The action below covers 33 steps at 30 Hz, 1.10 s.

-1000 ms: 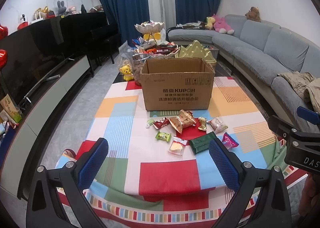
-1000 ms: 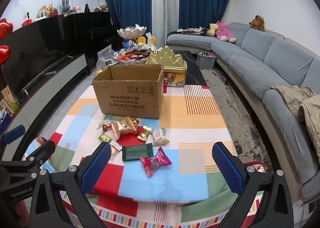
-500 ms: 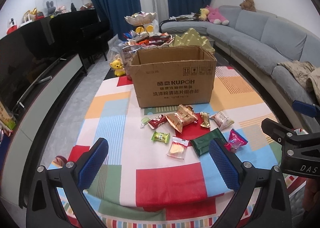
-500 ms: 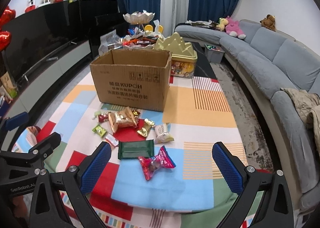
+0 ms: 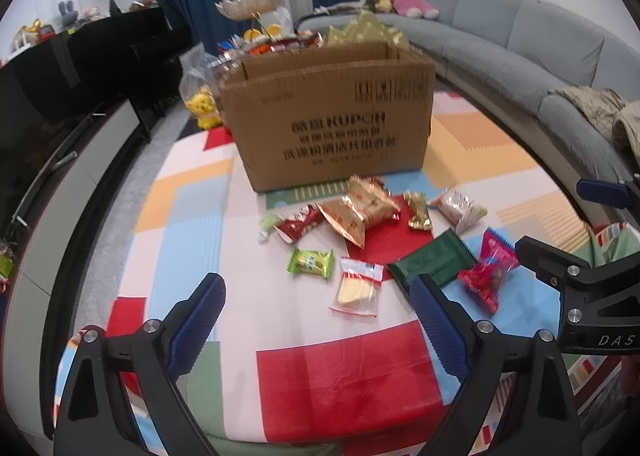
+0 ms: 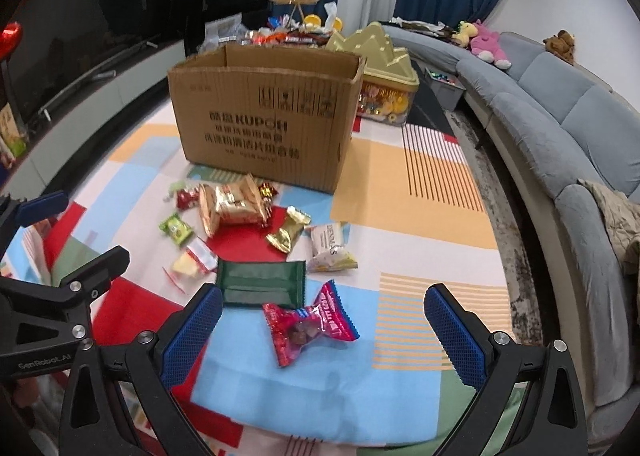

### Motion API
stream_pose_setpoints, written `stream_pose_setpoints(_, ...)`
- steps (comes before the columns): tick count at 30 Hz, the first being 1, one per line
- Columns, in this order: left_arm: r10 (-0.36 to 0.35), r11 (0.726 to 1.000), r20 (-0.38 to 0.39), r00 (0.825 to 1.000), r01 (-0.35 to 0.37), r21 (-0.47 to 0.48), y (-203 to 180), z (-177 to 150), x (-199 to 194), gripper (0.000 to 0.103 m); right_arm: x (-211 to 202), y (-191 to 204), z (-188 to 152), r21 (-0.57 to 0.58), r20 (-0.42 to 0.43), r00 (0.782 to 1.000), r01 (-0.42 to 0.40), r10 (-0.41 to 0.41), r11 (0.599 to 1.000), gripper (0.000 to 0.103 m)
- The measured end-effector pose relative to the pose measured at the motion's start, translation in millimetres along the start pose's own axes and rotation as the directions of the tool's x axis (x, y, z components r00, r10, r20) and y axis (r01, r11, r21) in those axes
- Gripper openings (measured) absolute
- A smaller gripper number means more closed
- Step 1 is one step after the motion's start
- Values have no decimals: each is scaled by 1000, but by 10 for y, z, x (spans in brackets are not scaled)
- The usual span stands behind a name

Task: Organize snacks
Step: 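Grasp the white cheese packet with the left tool while the right tool grasps the pink candy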

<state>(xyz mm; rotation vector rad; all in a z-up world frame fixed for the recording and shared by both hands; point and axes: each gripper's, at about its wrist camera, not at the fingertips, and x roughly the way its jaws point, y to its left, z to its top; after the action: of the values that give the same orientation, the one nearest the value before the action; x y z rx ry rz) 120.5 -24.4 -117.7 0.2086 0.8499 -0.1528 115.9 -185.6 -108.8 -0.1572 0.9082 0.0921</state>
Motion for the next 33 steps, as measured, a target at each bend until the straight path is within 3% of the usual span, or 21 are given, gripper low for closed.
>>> stream_pose_setpoints(12,-29,999,-94,995,32,31,-91,-87,504,92,470,-11,-85,-12,-101,995,-11,10,1000,102)
stream_pose_setpoints(19,-52,998,-149,987,57,31,-121,-135,753,84,638,-6,-127,-16,-139,990,-28,25,999,101)
stream_pose_setpoints(23,-60,997,-166,984,68,39,-146,-150,861,79,728,10,-143,-20,-164,986,-42,38,999,95)
stream_pose_setpoints(28,-72,995,-177,982,82,51,-175,-174,943,73,808,32,-158,-24,-177,983,-56,51,998,95)
stream_pose_setpoints(33,-79,994,-188,979,91,57,-199,-179,1007,67,900,39,-201,-20,-208,975,-84,78,996,81)
